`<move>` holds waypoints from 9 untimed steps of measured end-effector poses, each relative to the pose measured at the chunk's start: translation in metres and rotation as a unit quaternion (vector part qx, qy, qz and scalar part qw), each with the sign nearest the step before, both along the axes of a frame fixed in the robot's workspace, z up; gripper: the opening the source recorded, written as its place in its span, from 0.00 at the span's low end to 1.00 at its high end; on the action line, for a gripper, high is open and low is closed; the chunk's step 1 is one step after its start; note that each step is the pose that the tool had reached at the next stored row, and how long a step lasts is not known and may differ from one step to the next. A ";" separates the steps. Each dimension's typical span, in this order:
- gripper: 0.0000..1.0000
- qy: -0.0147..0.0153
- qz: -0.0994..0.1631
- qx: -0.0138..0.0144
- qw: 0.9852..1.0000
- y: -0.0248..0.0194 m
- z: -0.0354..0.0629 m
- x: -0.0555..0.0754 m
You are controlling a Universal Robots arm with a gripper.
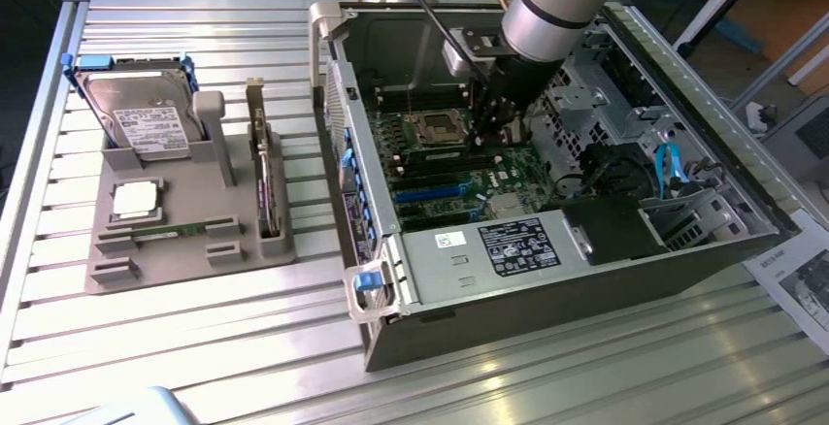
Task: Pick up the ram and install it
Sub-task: 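Insert the ram into the slot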
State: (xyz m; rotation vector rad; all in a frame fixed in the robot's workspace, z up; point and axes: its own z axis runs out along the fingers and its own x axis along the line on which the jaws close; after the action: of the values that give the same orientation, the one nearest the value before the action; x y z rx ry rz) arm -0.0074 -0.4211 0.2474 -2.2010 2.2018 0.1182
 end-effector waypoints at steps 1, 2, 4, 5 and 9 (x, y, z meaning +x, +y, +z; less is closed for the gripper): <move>0.13 0.000 0.000 0.000 1.000 -0.0002 -0.0001 0.000; 0.13 0.000 0.000 0.000 1.000 -0.0006 -0.0002 0.000; 0.13 0.000 0.000 0.000 1.000 -0.0011 -0.0005 0.000; 0.13 0.000 0.000 0.000 1.000 -0.0013 -0.0013 0.000; 0.13 0.000 0.000 0.000 1.000 -0.0014 -0.0072 0.000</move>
State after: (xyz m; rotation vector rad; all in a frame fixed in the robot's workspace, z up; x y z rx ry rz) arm -0.0074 -0.4225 0.2402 -2.2010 2.2017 0.1182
